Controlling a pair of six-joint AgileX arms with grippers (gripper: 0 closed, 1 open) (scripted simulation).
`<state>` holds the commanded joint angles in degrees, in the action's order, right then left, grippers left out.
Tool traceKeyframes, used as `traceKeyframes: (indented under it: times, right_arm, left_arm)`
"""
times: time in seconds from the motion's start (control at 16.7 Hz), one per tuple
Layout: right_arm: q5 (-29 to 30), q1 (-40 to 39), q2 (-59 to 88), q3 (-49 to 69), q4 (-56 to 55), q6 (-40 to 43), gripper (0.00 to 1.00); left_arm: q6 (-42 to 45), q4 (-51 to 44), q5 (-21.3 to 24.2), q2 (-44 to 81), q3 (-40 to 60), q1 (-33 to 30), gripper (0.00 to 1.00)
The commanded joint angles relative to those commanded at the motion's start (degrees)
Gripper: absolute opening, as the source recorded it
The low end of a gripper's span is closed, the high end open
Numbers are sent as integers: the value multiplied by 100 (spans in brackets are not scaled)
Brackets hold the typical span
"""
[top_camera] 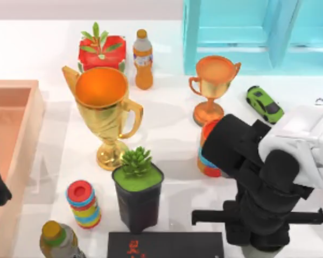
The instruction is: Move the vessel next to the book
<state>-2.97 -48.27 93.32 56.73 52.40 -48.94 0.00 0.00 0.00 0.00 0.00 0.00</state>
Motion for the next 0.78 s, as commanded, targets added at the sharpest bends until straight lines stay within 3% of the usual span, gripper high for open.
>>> traceKeyframes:
  times: [0.12,0.78]
  right_arm:
    - [0,0,0,0,0,0,0]
    - [0,0,0,0,0,0,83]
  left_arm:
    - [0,0,0,0,0,0,100]
    - [0,0,0,0,0,0,100]
